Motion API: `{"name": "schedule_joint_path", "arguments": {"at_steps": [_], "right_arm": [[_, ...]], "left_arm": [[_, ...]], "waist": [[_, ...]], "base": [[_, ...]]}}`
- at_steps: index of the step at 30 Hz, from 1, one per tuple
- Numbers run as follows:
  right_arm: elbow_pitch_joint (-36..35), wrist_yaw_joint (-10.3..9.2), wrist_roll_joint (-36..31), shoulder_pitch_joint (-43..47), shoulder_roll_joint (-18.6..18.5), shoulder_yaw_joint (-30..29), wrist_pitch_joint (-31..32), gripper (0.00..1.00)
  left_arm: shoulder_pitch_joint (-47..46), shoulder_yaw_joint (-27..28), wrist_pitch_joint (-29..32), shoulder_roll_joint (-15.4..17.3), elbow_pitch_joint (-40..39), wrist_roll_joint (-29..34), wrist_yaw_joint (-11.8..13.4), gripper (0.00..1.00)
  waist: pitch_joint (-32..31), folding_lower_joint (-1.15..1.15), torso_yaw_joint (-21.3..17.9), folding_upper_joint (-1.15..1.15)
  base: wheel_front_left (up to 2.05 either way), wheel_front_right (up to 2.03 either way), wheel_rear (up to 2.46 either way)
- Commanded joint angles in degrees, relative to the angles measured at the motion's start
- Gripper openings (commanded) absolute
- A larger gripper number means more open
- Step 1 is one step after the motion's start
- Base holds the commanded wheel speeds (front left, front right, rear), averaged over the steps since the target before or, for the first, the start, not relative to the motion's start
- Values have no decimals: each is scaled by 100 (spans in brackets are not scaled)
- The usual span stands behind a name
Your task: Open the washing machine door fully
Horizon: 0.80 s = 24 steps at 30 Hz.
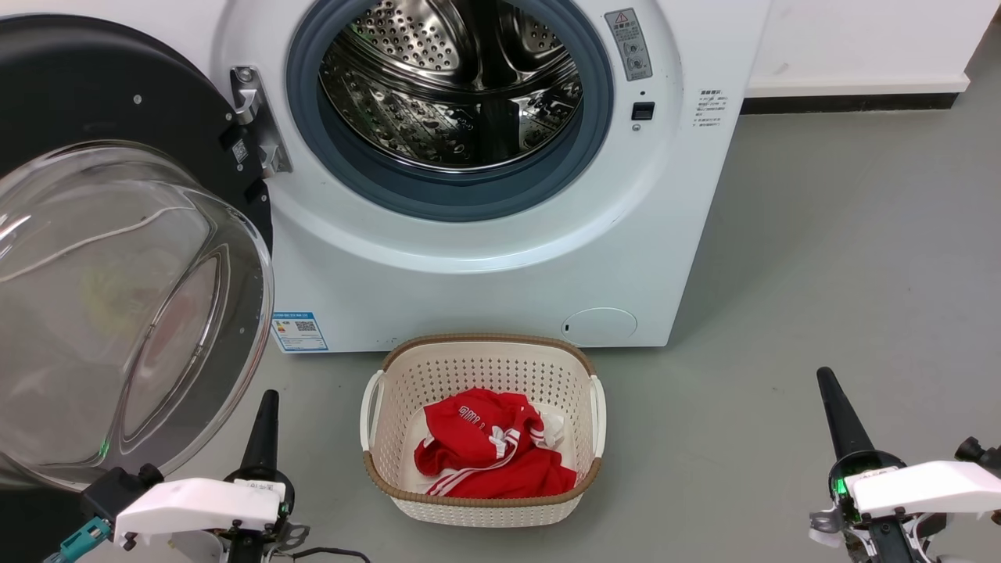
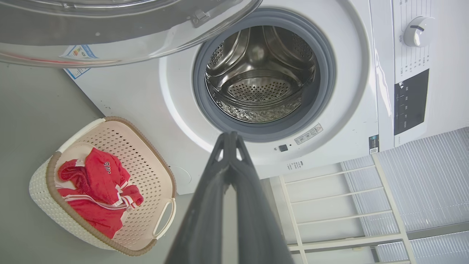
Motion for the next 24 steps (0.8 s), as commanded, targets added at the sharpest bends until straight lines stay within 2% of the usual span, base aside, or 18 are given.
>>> {"name": "schedule_joint_path", "arguments": {"at_steps": [1, 24], "right_arm": [[-6, -1, 186, -128, -33, -25, 35, 0], [137, 0, 1294, -249, -13, -138, 285, 0]], "left_arm": [[-123, 13, 40, 11, -19, -172, -24, 0], [-216, 63, 326, 8, 78, -1341, -97, 0]], "waist": [[0, 0, 3, 0], [3, 0, 39, 0]], "base": [[0, 0, 0], [0, 0, 0]]}}
